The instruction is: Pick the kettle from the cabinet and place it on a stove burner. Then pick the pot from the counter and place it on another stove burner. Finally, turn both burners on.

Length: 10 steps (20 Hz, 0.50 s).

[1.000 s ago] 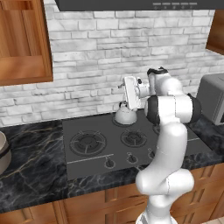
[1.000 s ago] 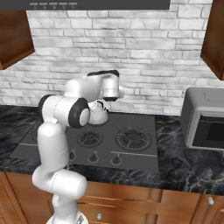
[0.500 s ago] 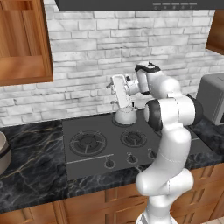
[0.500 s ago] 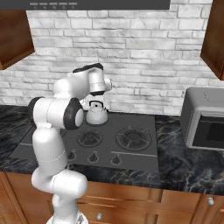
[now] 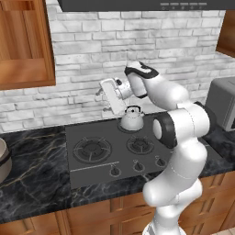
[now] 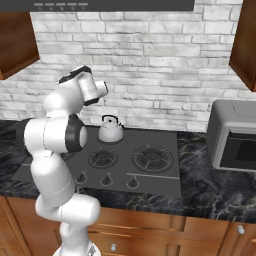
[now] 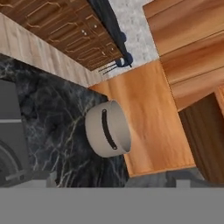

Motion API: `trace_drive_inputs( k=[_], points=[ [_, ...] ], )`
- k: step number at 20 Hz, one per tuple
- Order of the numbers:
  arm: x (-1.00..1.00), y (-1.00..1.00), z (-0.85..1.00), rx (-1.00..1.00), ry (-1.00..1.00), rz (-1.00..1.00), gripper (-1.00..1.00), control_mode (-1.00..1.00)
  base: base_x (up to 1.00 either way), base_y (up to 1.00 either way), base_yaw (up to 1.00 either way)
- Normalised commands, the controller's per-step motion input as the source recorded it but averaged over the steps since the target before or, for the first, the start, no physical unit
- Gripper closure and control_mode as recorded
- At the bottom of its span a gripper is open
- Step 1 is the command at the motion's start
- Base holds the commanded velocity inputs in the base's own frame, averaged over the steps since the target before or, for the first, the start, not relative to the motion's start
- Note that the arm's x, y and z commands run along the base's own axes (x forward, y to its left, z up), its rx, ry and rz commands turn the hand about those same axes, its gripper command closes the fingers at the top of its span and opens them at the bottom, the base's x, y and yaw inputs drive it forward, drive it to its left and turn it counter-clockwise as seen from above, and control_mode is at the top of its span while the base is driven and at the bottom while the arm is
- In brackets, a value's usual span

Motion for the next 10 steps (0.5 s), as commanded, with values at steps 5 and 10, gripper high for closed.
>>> trace_drive_inputs(
  k=[5,10],
  points=[
    [-0.16,0.55,0.0,-0.12,-0.06,0.0,-1.0,-1.0,0.0,0.0,0.0],
    [-0.13,0.53,0.0,-0.11,-0.05,0.0,-1.0,-1.0,0.0,0.0,0.0]
  ],
)
